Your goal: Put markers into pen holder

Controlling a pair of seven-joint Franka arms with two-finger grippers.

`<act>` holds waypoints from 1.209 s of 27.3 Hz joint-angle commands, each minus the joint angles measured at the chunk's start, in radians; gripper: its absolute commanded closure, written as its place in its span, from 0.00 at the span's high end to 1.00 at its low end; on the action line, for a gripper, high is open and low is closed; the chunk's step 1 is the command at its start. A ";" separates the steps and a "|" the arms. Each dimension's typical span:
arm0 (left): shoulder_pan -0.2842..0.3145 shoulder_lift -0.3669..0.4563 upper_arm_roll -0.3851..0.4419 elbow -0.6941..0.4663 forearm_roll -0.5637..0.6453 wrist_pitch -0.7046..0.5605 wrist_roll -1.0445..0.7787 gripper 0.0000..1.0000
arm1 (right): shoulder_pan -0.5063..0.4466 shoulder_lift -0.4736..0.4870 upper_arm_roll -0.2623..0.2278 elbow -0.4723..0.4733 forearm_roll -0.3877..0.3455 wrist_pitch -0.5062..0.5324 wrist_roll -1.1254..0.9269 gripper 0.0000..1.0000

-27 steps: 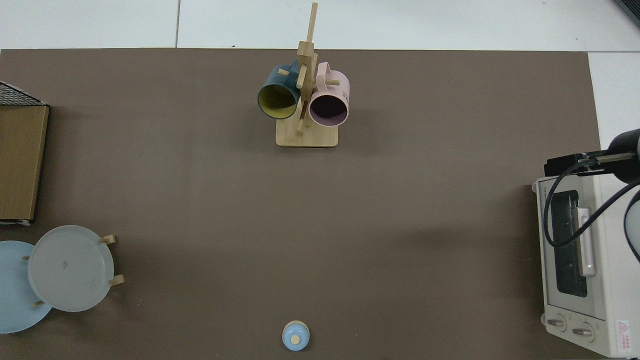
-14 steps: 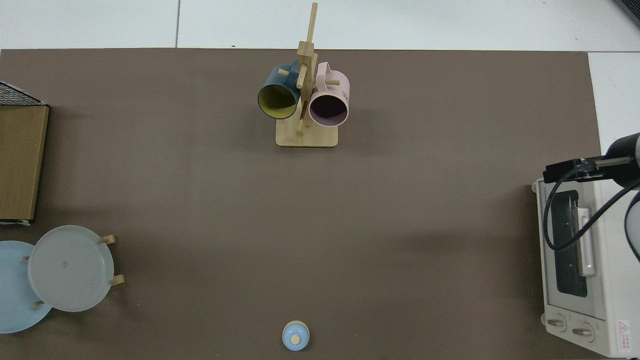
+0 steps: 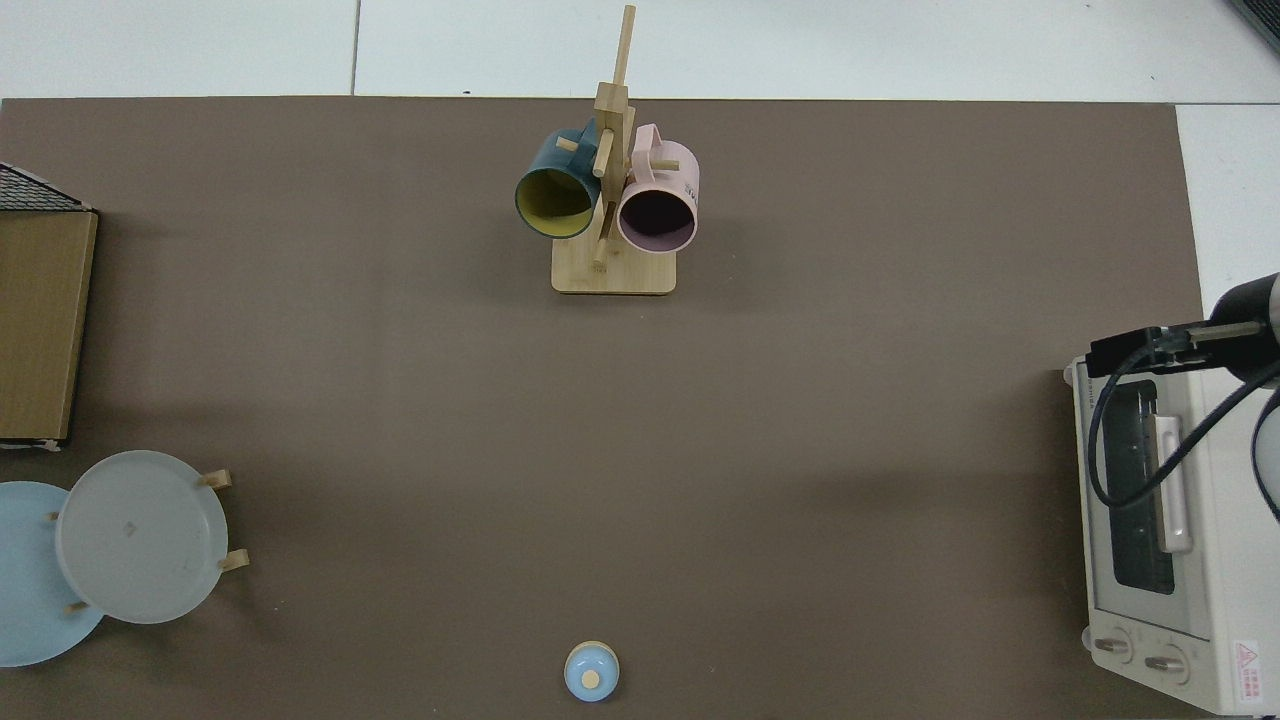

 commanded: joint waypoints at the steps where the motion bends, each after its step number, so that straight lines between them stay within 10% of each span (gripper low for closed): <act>1: -0.008 -0.014 -0.089 -0.002 -0.054 -0.080 -0.255 1.00 | -0.008 -0.015 0.005 -0.001 0.008 -0.004 0.015 1.00; 9: 0.030 -0.020 -0.259 0.001 -0.093 -0.099 -0.608 1.00 | -0.013 -0.035 0.011 -0.003 0.014 0.018 0.015 1.00; 15: 0.240 -0.038 -0.446 0.006 -0.167 -0.123 -0.754 1.00 | -0.013 -0.035 0.011 -0.003 0.010 0.018 0.016 1.00; 33: 0.245 -0.212 -0.463 -0.034 -0.181 -0.224 -0.981 1.00 | -0.016 -0.037 0.011 -0.003 0.013 0.019 0.022 1.00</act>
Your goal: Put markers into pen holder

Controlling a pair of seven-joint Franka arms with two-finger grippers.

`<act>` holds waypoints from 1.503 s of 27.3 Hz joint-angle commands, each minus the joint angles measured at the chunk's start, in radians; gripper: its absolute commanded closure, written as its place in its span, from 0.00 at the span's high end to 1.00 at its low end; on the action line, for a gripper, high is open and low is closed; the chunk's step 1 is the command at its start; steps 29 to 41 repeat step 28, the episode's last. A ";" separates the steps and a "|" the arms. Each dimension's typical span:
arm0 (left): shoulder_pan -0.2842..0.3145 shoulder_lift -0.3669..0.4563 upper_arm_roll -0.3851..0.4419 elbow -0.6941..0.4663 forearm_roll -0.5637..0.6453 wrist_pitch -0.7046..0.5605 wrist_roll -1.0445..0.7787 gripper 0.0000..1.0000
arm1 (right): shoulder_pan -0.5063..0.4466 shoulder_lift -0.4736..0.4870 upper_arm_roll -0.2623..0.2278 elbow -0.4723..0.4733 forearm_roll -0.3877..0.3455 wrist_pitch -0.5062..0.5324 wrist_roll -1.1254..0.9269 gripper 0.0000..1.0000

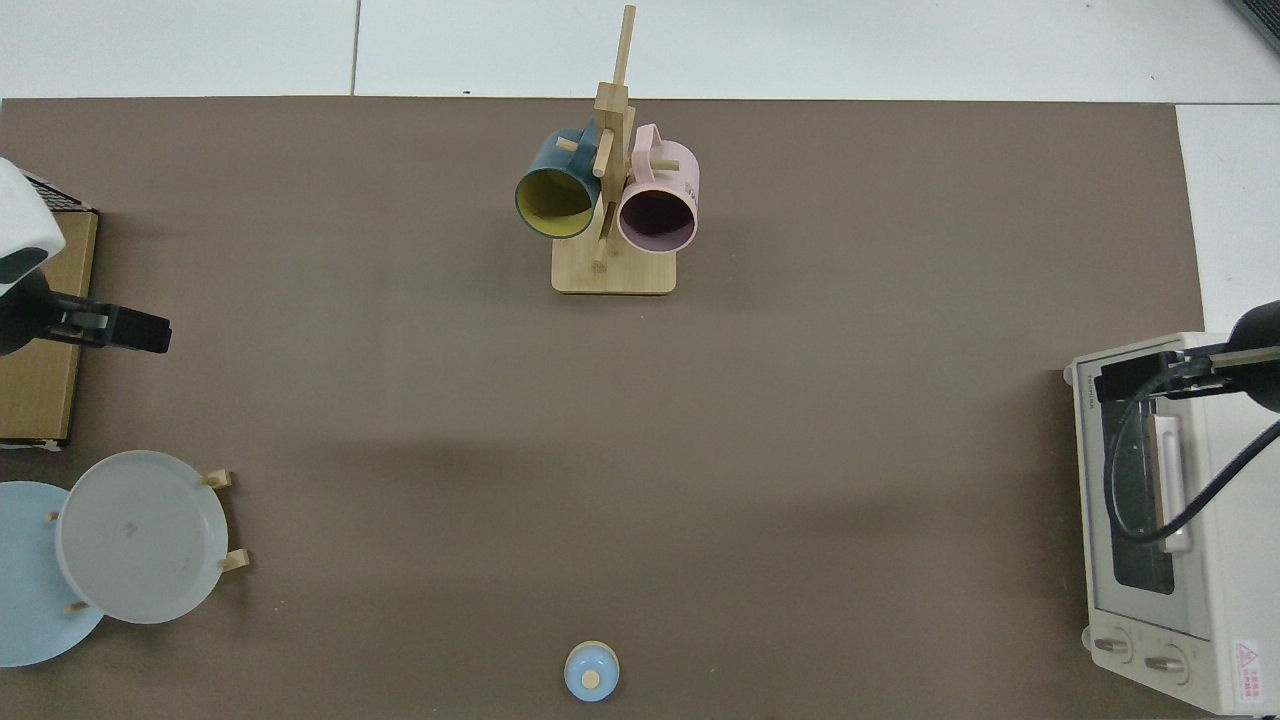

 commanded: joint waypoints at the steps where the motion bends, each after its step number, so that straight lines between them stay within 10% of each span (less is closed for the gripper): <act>1: -0.003 -0.011 -0.001 -0.023 -0.021 0.015 -0.027 1.00 | -0.016 -0.010 0.009 -0.006 0.013 0.015 0.022 1.00; 41: -0.003 -0.008 -0.001 -0.003 -0.037 -0.012 -0.024 1.00 | -0.009 -0.029 0.009 -0.008 0.014 0.073 0.014 1.00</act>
